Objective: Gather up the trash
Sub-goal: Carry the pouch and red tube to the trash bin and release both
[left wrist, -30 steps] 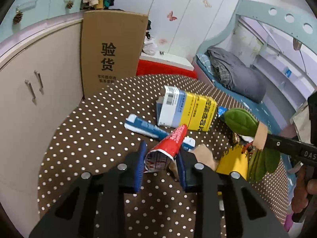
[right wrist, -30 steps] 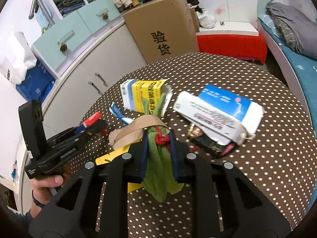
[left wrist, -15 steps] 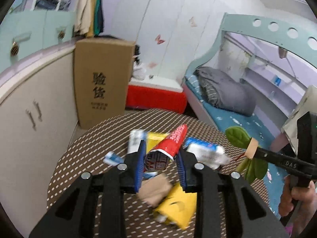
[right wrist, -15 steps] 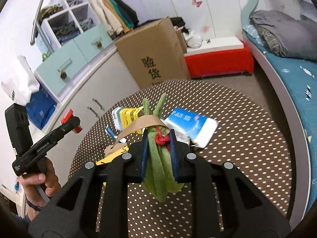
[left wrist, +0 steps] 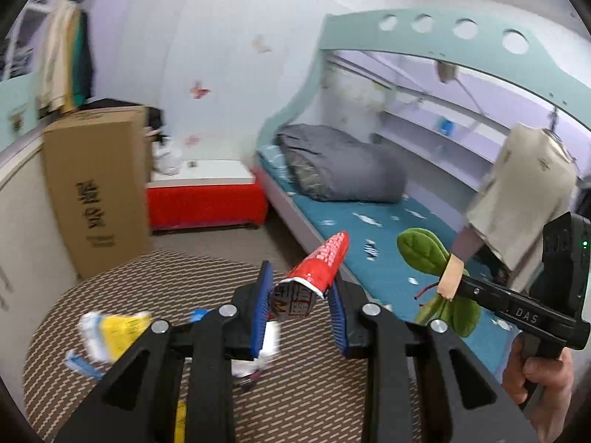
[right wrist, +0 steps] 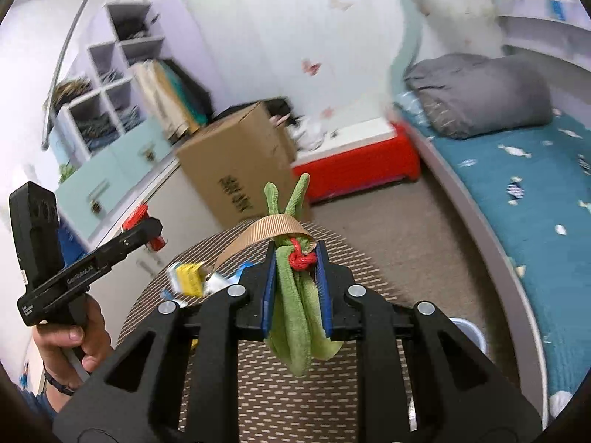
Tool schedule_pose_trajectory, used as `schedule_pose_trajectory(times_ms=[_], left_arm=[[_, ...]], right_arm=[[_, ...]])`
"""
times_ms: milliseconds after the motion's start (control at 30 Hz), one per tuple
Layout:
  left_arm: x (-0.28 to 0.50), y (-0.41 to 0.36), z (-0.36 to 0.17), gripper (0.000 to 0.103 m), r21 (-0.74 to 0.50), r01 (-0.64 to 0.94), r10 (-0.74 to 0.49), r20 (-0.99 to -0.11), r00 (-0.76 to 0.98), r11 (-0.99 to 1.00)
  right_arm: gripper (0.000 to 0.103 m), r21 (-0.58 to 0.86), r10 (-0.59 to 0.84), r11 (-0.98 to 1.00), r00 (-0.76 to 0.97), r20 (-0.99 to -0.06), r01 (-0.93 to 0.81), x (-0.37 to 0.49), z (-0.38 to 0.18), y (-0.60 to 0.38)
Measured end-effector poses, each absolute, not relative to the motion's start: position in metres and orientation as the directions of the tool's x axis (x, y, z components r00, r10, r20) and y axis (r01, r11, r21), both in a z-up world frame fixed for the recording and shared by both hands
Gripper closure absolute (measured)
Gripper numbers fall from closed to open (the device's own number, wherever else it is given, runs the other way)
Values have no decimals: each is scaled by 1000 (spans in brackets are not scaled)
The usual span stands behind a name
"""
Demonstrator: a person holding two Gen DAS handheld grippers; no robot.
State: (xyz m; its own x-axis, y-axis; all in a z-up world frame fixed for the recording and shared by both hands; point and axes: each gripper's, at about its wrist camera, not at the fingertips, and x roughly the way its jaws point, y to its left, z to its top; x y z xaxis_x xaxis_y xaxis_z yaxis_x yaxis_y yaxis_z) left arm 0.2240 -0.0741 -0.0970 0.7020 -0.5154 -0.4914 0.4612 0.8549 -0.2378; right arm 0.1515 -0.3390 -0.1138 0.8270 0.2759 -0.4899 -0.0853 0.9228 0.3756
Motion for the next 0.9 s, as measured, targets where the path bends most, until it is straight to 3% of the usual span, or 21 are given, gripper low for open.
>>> schedule_pose_trajectory(times_ms=[233, 400, 900], left_arm=[[237, -166, -101, 75, -246, 579, -611, -515, 601, 777], [247, -237, -123, 75, -266, 639, -652, -573, 496, 721], [279, -378, -245, 75, -274, 679, -545, -809, 220, 681]], right_arm=[[83, 388, 123, 917, 858, -498, 94, 134, -123, -422], [83, 401, 44, 886, 821, -569, 231, 135, -160, -475], [83, 496, 104, 759, 673, -732, 421, 177, -297, -540]])
